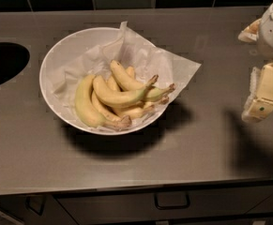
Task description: Pick banana from white bowl
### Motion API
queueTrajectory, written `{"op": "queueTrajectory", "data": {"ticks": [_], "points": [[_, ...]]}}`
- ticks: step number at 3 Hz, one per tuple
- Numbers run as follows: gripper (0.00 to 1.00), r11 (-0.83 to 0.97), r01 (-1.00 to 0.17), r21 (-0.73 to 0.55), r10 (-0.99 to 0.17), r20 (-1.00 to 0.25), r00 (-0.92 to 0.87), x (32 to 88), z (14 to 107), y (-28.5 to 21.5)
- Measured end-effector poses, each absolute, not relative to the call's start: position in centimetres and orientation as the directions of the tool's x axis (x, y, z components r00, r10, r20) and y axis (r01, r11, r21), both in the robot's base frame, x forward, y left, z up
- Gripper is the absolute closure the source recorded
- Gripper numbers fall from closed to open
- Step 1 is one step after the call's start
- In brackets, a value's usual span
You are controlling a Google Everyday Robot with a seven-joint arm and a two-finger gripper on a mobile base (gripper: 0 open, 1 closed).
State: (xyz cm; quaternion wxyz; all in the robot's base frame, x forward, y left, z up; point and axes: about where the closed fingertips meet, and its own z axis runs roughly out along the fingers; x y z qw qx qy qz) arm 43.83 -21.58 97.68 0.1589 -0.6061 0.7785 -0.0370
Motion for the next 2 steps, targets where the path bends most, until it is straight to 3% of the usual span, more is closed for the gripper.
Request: {"op": "queueTrajectory", "data": {"ticks": [2], "points": [[0.0, 0.206, -0.946, -0.249, -0.962, -0.231, -0.149, 44.0, 98.2, -19.0]]}}
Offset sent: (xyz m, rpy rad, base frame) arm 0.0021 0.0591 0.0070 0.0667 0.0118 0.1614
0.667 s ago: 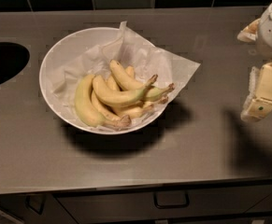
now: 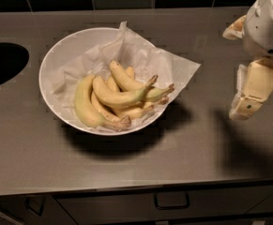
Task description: Pick banana from white bowl
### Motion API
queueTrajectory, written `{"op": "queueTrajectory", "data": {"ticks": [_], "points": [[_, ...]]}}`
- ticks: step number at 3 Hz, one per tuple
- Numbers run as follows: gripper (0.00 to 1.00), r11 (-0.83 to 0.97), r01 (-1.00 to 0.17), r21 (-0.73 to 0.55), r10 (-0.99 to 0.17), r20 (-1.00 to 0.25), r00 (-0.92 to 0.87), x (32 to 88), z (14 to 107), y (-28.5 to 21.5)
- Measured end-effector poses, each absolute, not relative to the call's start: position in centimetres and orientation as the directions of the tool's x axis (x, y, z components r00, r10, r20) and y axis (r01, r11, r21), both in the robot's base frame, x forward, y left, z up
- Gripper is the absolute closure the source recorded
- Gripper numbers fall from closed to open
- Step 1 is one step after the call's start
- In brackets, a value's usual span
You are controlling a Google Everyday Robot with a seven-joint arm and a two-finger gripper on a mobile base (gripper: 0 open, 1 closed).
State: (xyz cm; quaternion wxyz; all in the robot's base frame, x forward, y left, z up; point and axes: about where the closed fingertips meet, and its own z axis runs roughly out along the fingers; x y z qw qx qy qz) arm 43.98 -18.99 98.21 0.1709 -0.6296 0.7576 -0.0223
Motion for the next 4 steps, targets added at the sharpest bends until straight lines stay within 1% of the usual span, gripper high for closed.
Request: {"op": "queueTrajectory", "data": {"ticks": [2, 3, 4], "points": [[0.0, -0.001, -0.982, -0.189, -0.958, -0.283, 0.055, 45.2, 97.7, -9.8], [0.0, -0.001, -0.982, -0.189, -0.958, -0.283, 0.055, 45.2, 97.7, -9.8], [0.0, -0.043, -0.98, -0.194, -0.956, -0.277, 0.097, 45.6, 97.7, -7.9]]}}
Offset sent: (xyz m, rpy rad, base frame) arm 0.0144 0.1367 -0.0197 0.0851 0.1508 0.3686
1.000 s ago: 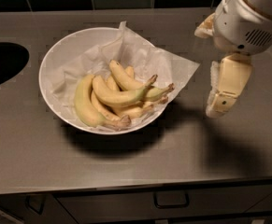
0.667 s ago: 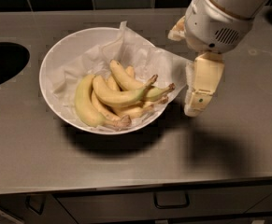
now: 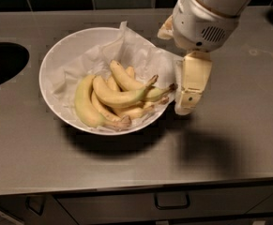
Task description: Pick banana from white bowl
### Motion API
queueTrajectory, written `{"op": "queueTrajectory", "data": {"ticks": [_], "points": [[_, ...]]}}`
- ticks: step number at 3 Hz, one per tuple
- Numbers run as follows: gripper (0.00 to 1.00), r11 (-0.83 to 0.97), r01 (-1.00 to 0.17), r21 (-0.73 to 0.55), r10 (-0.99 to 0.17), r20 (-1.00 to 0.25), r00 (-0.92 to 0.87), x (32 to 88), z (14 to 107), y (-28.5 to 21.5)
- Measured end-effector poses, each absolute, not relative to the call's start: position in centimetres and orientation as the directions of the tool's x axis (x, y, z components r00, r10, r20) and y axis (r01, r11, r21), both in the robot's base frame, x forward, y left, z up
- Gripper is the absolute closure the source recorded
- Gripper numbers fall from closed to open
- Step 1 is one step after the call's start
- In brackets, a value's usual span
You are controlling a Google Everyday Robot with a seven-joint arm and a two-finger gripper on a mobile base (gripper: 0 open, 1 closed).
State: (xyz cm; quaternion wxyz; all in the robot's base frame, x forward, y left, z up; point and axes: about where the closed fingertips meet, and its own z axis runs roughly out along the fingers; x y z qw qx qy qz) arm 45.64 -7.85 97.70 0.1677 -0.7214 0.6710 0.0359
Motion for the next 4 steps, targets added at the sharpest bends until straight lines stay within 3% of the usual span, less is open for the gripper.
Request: {"op": "queueTrajectory", "data": {"ticks": [1, 3, 4], "points": [[0.0, -0.08, -0.983, -0.168, -0.952, -0.28, 0.126, 47.0, 96.1, -4.2], [0.0, -0.098, -0.979, -0.177, -0.947, -0.287, 0.146, 46.9, 96.0, -2.9], [0.1, -0.103, -0.979, -0.175, -0.943, -0.297, 0.153, 46.8, 95.2, -2.0]]}}
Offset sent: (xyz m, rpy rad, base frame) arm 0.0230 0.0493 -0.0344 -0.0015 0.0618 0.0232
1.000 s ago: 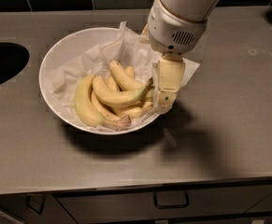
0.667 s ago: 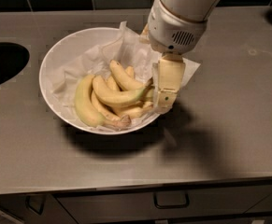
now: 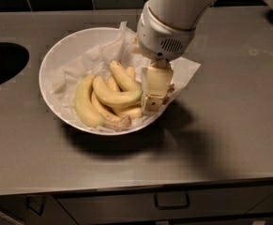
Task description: Pick banana from white bowl
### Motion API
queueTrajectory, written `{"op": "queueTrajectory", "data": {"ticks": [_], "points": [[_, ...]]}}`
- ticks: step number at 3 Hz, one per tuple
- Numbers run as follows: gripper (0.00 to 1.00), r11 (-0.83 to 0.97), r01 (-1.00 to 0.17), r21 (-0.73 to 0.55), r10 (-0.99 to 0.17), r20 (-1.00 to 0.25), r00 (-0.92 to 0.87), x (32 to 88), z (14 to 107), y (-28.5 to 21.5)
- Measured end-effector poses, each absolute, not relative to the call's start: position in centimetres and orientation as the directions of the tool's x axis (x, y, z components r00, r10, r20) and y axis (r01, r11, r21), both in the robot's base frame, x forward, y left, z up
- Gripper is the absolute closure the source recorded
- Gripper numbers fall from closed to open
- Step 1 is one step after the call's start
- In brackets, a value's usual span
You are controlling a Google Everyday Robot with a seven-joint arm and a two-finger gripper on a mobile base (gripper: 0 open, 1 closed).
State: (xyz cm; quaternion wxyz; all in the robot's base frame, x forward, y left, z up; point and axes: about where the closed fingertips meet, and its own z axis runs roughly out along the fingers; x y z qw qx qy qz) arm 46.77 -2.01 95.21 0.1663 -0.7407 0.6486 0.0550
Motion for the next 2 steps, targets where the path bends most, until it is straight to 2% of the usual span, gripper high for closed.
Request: {"op": "queueTrajectory", "data": {"ticks": [1, 2], "points": [[0.2, -0.115, -0.979, -0.17, -0.941, -0.298, 0.163, 46.7, 94.5, -1.2], [0.23, -0.146, -0.976, -0.161, -0.935, -0.301, 0.19, 46.6, 93.6, 0.1]]}}
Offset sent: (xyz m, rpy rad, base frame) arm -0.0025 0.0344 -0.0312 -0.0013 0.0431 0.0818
